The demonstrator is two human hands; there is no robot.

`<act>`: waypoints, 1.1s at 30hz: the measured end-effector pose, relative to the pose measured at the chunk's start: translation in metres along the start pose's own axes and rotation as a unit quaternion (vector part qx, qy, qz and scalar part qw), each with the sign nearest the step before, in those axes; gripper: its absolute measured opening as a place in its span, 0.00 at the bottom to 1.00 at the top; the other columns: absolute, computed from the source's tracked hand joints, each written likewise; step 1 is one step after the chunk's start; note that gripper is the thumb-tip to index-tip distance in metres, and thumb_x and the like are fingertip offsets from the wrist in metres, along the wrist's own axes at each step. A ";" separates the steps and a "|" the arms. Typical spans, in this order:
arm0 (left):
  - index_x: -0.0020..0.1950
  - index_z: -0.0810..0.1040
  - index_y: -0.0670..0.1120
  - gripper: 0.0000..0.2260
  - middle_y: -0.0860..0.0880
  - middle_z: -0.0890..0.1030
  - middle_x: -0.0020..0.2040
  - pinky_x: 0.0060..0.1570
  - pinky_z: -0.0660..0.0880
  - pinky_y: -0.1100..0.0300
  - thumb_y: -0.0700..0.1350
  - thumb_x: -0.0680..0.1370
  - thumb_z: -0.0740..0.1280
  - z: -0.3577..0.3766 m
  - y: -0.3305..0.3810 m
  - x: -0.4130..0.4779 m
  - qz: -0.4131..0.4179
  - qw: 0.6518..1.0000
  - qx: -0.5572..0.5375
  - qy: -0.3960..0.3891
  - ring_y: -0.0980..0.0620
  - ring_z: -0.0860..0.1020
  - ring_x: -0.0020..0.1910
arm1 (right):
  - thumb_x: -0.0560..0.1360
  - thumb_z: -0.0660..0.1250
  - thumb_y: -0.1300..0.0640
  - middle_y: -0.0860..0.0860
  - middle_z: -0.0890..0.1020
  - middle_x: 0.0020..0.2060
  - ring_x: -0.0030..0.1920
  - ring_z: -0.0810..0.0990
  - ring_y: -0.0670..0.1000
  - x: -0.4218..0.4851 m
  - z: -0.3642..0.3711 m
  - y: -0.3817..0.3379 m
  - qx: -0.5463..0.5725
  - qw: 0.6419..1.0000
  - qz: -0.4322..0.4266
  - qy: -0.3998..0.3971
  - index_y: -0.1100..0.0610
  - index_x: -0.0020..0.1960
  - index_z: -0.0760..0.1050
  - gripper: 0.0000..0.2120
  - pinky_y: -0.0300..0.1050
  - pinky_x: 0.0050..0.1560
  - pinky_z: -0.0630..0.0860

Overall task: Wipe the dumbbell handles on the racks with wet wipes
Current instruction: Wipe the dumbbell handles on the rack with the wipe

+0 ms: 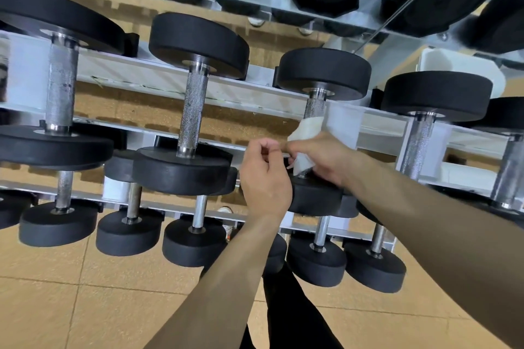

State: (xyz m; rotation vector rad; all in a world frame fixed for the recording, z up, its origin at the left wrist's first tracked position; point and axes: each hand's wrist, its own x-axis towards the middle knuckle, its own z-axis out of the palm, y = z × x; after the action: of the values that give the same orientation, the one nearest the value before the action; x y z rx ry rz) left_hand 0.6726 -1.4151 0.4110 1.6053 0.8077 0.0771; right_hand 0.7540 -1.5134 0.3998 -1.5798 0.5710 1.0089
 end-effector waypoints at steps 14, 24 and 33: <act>0.47 0.78 0.43 0.06 0.57 0.79 0.38 0.40 0.70 0.73 0.37 0.82 0.62 0.001 0.001 0.001 -0.025 1.000 -0.002 0.002 0.65 0.78 0.38 | 0.71 0.74 0.71 0.52 0.77 0.28 0.30 0.76 0.49 0.004 0.000 0.004 0.045 0.998 -0.029 -0.019 0.60 0.36 0.76 0.11 0.43 0.36 0.76; 0.45 0.76 0.50 0.08 0.52 0.80 0.40 0.41 0.70 0.70 0.39 0.81 0.63 0.003 -0.007 0.005 -0.036 0.999 0.002 0.001 0.59 0.75 0.38 | 0.77 0.71 0.62 0.46 0.68 0.22 0.21 0.64 0.46 0.033 -0.003 -0.042 0.214 0.977 -0.018 0.015 0.53 0.34 0.70 0.15 0.40 0.27 0.69; 0.45 0.76 0.48 0.08 0.53 0.80 0.40 0.40 0.70 0.71 0.39 0.81 0.62 0.005 -0.006 0.004 -0.033 0.999 0.010 0.000 0.61 0.76 0.37 | 0.67 0.77 0.64 0.50 0.69 0.24 0.26 0.72 0.48 0.030 -0.018 0.013 0.169 0.953 0.003 -0.251 0.55 0.32 0.72 0.14 0.45 0.40 0.79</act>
State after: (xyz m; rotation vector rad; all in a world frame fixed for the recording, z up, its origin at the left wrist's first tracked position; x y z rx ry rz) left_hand 0.6751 -1.4175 0.4025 1.5960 0.8630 0.0214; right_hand 0.7647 -1.5296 0.3679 -0.9693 0.3667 1.1924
